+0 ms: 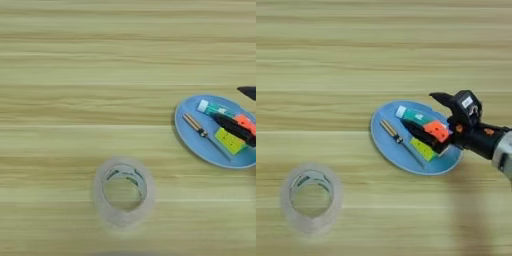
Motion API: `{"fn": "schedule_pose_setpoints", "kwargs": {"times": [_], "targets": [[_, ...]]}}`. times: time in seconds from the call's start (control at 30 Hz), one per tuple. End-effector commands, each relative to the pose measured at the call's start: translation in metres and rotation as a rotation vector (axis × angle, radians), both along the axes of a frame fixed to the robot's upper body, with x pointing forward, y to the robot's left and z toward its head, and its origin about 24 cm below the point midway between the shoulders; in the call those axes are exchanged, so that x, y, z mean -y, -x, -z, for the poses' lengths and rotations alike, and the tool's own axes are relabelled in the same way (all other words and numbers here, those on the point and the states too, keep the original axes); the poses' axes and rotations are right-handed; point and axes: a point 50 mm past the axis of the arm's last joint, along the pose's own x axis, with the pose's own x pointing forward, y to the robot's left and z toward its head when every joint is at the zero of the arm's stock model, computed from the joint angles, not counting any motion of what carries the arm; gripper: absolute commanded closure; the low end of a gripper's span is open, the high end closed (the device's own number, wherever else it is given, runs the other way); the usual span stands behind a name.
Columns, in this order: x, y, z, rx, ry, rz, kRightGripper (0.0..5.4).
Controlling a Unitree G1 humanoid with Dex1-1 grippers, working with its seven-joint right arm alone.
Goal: Move the objects on the table
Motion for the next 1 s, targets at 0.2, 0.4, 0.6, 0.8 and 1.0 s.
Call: {"fn": "schedule_pose_setpoints", "kwargs": {"times": [0.2,0.4,0.6,0.8,1.0], "targets": [[-0.019,0.000,-0.021,0.082,-0.009,-0.069,0.03],[-0.040,0.006,-0.019,0.061,-0.057,-0.157,0.03],[-0.054,0.010,-0.016,0.039,-0.078,-0.230,0.03],[-0.068,0.015,-0.012,0.018,-0.089,-0.311,0.03],[-0.082,0.018,-0.009,-0.001,-0.093,-0.379,0.03]]}}
